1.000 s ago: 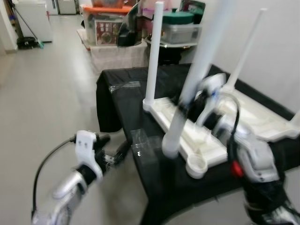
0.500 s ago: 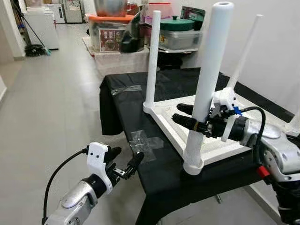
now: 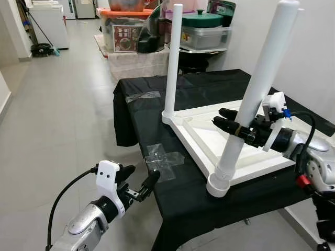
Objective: Building children table
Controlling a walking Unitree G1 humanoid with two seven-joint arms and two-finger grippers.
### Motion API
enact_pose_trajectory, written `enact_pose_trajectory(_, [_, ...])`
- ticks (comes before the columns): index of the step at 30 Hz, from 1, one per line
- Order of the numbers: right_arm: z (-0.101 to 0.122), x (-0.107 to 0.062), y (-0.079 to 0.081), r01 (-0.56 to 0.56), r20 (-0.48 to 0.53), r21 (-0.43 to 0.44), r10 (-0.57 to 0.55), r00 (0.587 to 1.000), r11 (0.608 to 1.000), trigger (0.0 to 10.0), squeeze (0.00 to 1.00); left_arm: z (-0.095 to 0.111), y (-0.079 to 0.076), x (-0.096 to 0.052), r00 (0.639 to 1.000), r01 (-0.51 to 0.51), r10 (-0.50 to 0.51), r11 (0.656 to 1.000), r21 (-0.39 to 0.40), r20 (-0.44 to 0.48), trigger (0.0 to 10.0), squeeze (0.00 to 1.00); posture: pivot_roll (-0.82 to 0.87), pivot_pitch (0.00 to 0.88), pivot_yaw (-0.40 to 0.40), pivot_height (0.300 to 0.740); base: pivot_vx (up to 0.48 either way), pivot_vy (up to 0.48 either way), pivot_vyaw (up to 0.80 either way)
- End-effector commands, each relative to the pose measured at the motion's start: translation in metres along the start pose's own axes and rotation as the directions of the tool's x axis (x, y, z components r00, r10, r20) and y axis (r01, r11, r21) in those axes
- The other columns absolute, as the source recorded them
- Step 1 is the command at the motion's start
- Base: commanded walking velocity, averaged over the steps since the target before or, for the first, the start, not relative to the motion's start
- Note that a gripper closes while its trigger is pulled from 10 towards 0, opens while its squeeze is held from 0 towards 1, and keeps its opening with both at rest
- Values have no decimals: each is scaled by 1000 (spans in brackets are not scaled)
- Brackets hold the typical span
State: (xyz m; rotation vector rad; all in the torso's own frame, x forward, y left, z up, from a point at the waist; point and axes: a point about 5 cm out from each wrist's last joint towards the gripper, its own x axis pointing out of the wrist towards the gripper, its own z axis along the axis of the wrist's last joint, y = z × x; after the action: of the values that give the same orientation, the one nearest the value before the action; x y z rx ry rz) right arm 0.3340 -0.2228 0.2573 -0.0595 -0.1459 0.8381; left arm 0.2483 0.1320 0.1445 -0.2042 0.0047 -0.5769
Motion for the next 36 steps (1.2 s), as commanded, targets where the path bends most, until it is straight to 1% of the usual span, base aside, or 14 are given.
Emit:
enact_pose_trajectory(1, [8,3,-2,20,37,8,-20,999,1000,10000,0,3,-1,1,1000,16,-16,1000,1,4,10000,1000,48,0,-48,740,0,0,0])
enact_pose_trajectory(4, [47,28,7,-36,237,81,16,971,996,10000,0,13,-2,2,994,108,-108,994,-4,20,10000,1000,44,0,-38,740,0,0,0])
enact_pose_trajectory(11, [85,52,31,-197,373,72,157,915,978,10000,0,24,-9,2,962,274,-274,961,31,-5,10000,1000,55,0,-39,740,0,0,0])
enact_pose_trajectory(12, [95,62,44,-277,391,70,229,891,958,10000,0,31,-7,2,944,330,-329,942,67,-24,10000,788,58,0,-39,740,0,0,0])
enact_pose_trajectory(14, [95,62,44,-277,391,70,229,891,958,10000,0,31,-7,2,944,330,-329,942,67,-24,10000,788,58,0,-39,740,0,0,0])
enact_pose_trajectory(15, [100,72,57,-351,391,69,298,871,934,10000,0,39,-1,2,933,361,-357,925,123,-50,10000,580,60,0,-41,740,0,0,0])
enact_pose_trajectory(17, [94,84,82,-459,341,79,409,847,885,10000,0,55,13,3,924,384,-371,895,226,-97,10000,439,65,0,-42,740,0,0,0])
enact_pose_trajectory(18, [94,84,82,-459,341,79,409,847,885,10000,0,55,13,3,924,384,-371,895,226,-97,10000,439,65,0,-42,740,0,0,0])
enact_pose_trajectory(19, [90,87,88,-480,323,85,432,842,873,10000,0,59,17,3,922,388,-371,886,253,-111,10000,122,65,0,-42,740,0,0,0])
enact_pose_trajectory(20, [90,87,88,-480,323,85,432,842,873,10000,0,59,17,3,922,388,-371,886,253,-111,10000,122,65,0,-42,740,0,0,0])
enact_pose_trajectory(21, [85,89,96,-509,298,101,462,835,855,10000,0,63,20,3,918,396,-373,872,288,-134,10000,0,64,0,-37,740,0,0,0])
enact_pose_trajectory(25, [76,92,110,-553,266,147,506,821,820,10000,0,69,26,3,912,410,-372,846,341,-174,10000,0,67,0,-37,740,0,0,0])
enact_pose_trajectory(28, [76,92,112,-556,265,158,508,820,816,10000,0,70,27,3,909,415,-375,843,341,-179,10000,0,67,0,-37,740,0,0,0])
enact_pose_trajectory(36, [79,96,131,-606,283,191,547,788,773,10000,0,59,21,8,859,509,-449,802,312,-247,10000,0,62,0,-32,740,0,0,0])
